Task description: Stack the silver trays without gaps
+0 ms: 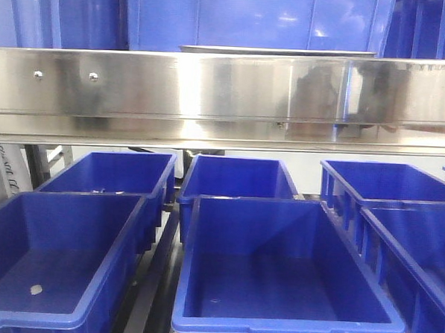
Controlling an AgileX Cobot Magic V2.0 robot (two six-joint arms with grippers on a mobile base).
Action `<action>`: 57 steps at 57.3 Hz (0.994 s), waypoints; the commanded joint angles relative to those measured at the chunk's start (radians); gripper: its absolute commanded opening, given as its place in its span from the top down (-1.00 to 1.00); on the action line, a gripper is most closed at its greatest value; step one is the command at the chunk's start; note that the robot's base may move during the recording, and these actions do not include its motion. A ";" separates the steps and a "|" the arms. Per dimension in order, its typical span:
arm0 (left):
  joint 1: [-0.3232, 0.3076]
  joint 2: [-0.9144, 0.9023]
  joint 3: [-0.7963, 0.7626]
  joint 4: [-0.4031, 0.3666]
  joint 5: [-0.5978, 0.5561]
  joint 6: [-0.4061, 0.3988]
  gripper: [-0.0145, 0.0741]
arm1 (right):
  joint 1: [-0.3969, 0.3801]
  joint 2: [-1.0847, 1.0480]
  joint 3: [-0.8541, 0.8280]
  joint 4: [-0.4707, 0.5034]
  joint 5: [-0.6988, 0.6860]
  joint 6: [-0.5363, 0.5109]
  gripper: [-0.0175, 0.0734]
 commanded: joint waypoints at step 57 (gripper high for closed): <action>0.001 -0.005 0.015 0.012 -0.002 0.062 0.72 | -0.005 -0.004 0.000 0.000 -0.015 -0.001 0.79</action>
